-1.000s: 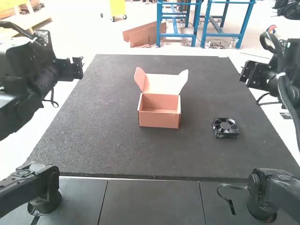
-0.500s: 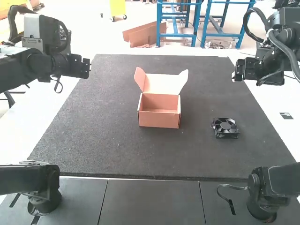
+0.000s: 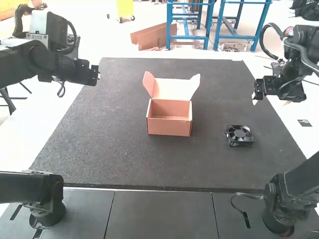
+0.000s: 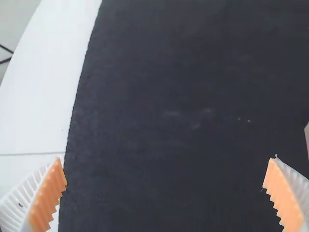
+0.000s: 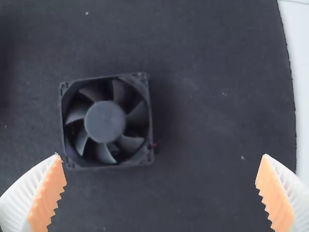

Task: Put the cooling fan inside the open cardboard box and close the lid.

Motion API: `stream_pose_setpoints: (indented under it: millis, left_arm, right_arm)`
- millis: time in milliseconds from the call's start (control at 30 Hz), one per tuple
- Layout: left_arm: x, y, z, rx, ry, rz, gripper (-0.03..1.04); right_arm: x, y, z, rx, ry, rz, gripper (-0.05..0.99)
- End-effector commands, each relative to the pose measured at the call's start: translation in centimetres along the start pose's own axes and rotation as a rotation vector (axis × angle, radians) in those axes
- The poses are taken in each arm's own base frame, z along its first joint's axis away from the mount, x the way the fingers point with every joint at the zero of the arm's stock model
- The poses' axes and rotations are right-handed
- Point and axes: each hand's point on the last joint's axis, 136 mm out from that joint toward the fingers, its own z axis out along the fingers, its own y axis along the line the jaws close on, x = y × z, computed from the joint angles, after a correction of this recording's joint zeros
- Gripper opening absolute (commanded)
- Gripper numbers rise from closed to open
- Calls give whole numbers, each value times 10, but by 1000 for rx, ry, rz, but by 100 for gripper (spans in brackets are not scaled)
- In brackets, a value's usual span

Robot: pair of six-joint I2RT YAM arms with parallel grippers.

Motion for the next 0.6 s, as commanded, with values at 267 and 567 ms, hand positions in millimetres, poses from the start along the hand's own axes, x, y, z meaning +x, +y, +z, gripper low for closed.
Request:
stream_pose_setpoints:
  millis: [267,567]
  left_arm:
    - [1,1,6,54,10,-107,97]
    - [1,27,9,-12,11,-124,97]
  right_arm:
    - [37,-16,59,-75,189,-42,90]
    - [26,-17,91,-71,179,-49,90]
